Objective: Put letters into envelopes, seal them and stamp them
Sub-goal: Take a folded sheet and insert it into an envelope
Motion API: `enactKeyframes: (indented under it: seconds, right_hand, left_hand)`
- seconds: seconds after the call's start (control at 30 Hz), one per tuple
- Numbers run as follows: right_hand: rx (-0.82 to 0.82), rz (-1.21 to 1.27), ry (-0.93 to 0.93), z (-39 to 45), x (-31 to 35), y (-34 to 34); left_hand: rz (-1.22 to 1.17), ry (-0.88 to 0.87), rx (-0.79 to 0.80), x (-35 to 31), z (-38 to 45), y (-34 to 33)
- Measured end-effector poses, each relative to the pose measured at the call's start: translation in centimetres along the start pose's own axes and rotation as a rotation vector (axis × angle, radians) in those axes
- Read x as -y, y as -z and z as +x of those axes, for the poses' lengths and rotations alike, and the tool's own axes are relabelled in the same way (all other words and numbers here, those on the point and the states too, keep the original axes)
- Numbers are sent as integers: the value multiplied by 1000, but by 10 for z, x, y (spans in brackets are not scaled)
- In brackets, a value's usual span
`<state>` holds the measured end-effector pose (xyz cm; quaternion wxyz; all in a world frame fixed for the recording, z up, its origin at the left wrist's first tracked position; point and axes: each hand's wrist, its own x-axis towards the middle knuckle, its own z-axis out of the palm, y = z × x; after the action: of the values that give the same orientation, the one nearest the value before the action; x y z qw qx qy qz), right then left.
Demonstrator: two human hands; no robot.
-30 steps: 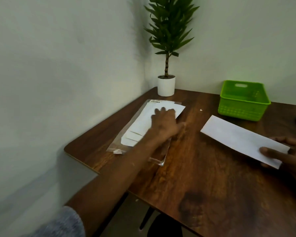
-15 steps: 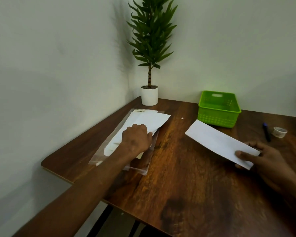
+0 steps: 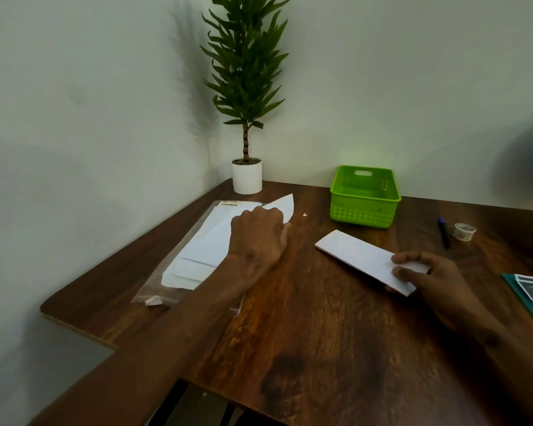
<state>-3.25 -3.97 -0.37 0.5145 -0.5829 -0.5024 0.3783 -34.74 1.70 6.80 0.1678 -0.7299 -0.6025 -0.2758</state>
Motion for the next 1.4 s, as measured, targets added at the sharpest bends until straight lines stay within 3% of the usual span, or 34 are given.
enactKeyframes:
  seconds: [0.23,0.33,0.43,0.6,0.77,0.9,1.0,1.1,1.23,1.4]
  right_hand:
    - [-95,-128,60,-3,2,-5]
    - [-141,-148,68,-3,3,-4]
    - [-177,-175,81,-2,2,0]
    - [-217,-226,85,-1,1,5]
    - [-274,-216,102,-2,1,4]
    - [-296,-243,85,-7,4,9]
    - [-307,-286,99,-10,6,15]
    - [-337,-307,90,-11,10,17]
    - [-396,-317,63,-20,18,21]
    - [-353,-219,8,-60,29,32]
  left_hand:
    - [-526,-25,-203,-46,4,3]
    - [-850,59,-368,-63,5,10]
    - [-1042,227,-422,-73,-3,15]
    - [-1151,561,-284,-77,-41,-8]
    - [-1244,770,-140,-80,-58,-24]
    - [-1421,950,105,-88,-65,-22]
    - [-1335,732,230,-93,-79,-23]
    - [-746,318,346,-94,-87,-19]
    - [-285,80,491,-83,-85,-10]
    - [-251,-196,623,-64,-59,-1]
